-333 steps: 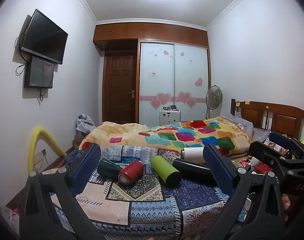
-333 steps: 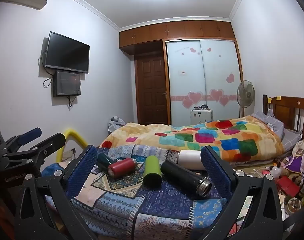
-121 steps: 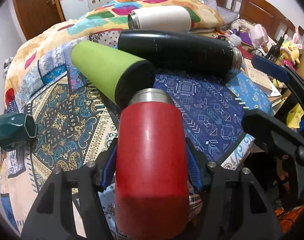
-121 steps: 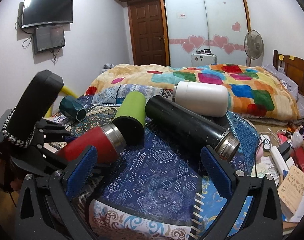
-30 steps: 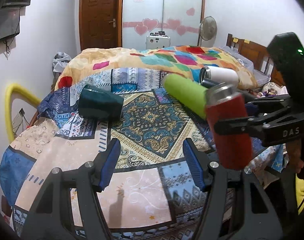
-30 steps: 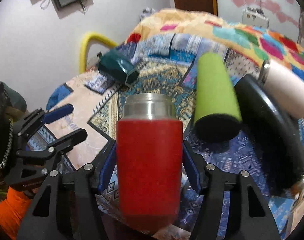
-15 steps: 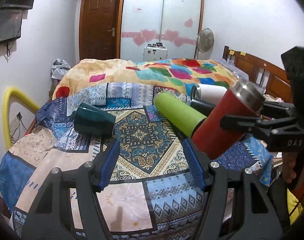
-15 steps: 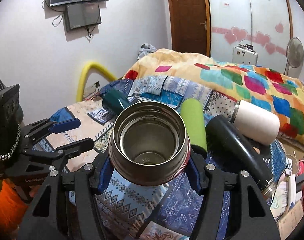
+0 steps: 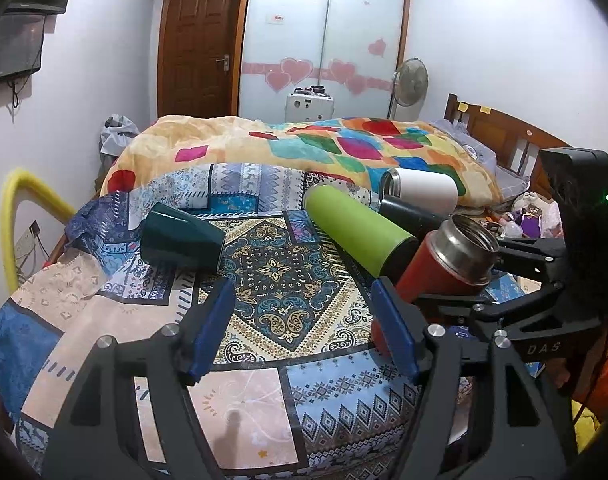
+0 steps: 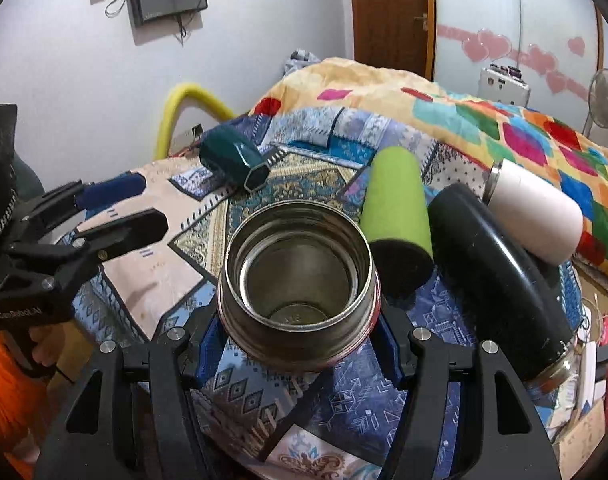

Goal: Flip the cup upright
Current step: 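Lower the upright red thermos onto the quilt and open the right tool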

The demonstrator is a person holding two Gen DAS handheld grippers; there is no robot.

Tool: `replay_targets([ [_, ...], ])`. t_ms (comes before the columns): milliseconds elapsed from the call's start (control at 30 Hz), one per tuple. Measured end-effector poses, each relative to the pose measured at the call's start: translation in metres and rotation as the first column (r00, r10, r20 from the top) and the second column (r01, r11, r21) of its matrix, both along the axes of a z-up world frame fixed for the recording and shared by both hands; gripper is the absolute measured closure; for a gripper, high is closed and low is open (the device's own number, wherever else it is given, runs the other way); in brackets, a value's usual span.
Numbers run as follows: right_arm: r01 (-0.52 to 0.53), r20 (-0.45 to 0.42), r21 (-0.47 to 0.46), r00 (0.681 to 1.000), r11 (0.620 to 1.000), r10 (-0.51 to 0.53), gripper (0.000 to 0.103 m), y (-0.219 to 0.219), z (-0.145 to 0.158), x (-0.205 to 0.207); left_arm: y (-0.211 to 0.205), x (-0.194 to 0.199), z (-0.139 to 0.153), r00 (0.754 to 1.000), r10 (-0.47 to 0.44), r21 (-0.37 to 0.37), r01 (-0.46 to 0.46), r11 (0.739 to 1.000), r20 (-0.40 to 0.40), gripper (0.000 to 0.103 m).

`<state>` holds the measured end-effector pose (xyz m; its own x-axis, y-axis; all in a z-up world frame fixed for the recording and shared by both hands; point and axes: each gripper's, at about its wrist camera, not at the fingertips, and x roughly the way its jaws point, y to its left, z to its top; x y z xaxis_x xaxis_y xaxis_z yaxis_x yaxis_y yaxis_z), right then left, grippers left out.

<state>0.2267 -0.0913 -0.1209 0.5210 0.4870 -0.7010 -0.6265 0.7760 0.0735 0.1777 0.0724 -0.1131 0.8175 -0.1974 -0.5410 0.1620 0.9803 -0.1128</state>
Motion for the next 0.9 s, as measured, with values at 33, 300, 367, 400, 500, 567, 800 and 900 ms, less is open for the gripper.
replay_targets([
  [33, 0.002, 0.005, 0.001, 1.000, 1.000, -0.002, 0.044, 0.002, 0.000, -0.001, 0.001, 0.001, -0.001, 1.000, 0.001, -0.003, -0.001, 1.000, -0.002, 0.033],
  [300, 0.001, -0.003, 0.054, 1.000, 0.999, -0.001, 0.041, 0.005, -0.007, 0.001, 0.002, 0.002, 0.000, 1.000, 0.010, -0.021, -0.010, 1.000, -0.004, 0.033],
  [367, 0.011, 0.006, 0.052, 1.000, 0.999, -0.011, 0.041, 0.006, -0.008, -0.002, 0.000, -0.001, 0.002, 1.000, 0.013, -0.015, -0.013, 1.000, 0.000, 0.033],
  [400, 0.016, 0.008, 0.050, 1.000, 0.999, -0.016, 0.041, 0.006, -0.008, -0.004, -0.001, -0.003, 0.004, 1.000, 0.015, -0.013, -0.015, 1.000, 0.003, 0.033],
  [500, 0.031, 0.011, 0.060, 0.999, 0.998, -0.031, 0.037, 0.001, -0.004, -0.009, -0.004, -0.010, 0.010, 1.000, 0.021, -0.008, -0.021, 1.000, 0.017, 0.033],
  [567, 0.040, 0.022, 0.071, 0.999, 0.997, -0.042, 0.033, -0.003, 0.002, -0.014, -0.006, -0.018, 0.016, 0.999, 0.024, -0.009, -0.024, 1.000, 0.031, 0.033],
  [800, 0.073, 0.129, 0.141, 0.987, 0.987, -0.091, 0.032, -0.032, 0.041, -0.055, -0.015, -0.053, 0.047, 0.995, 0.030, -0.047, -0.025, 0.999, 0.096, 0.033],
  [900, 0.095, 0.201, 0.189, 0.970, 0.977, -0.133, 0.032, -0.047, 0.066, -0.081, -0.021, -0.070, 0.061, 0.990, 0.046, -0.050, -0.039, 0.998, 0.135, 0.033],
])
